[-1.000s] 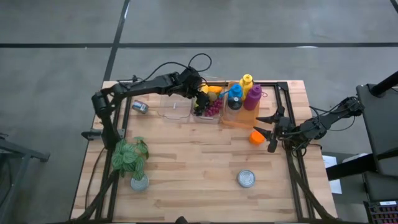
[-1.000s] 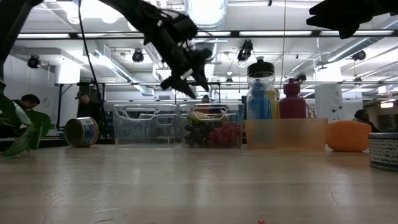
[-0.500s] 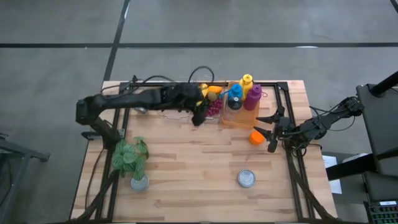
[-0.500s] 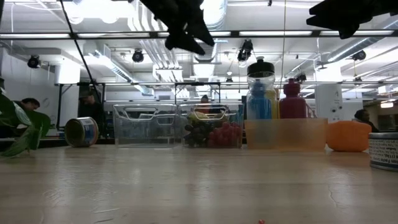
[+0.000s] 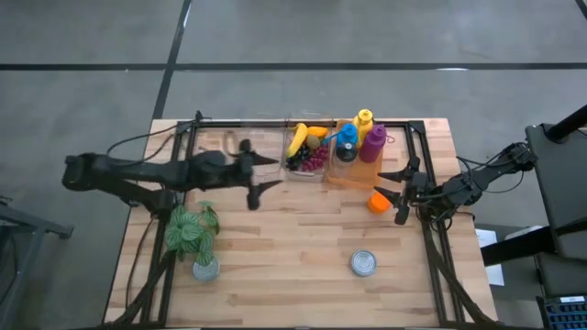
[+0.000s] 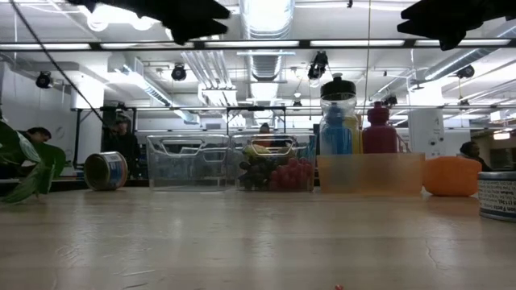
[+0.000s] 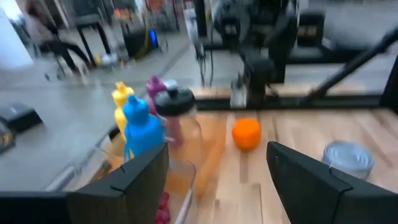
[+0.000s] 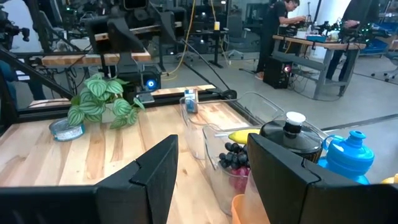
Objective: Pick & Place Food Item
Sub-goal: Put the orange into the right transparent bin
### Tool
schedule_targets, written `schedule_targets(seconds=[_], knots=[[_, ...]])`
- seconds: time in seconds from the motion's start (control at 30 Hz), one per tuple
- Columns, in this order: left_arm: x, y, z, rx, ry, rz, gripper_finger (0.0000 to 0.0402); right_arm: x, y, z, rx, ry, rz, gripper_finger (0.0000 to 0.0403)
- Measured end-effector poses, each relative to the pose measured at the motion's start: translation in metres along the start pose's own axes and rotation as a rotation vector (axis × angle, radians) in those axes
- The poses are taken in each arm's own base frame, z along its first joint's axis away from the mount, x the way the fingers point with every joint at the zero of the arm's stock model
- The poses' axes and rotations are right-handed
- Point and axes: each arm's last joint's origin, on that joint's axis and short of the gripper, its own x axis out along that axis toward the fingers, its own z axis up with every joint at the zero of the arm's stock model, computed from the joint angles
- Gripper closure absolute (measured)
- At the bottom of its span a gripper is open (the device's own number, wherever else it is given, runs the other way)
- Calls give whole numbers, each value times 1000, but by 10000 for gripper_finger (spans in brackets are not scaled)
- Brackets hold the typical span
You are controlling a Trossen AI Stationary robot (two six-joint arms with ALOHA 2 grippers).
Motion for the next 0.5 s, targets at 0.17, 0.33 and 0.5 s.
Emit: schedule_targets(seconds=[0.17,0.33,0.5], knots=[[-40,6,-15,40,-111,16,124,0,0,0,0,0,0,213],[-68,11,-14,42,-183,10,124,0,0,0,0,0,0,213],[-74,13,-17,28,-143,17,124,0,0,0,0,0,0,213]])
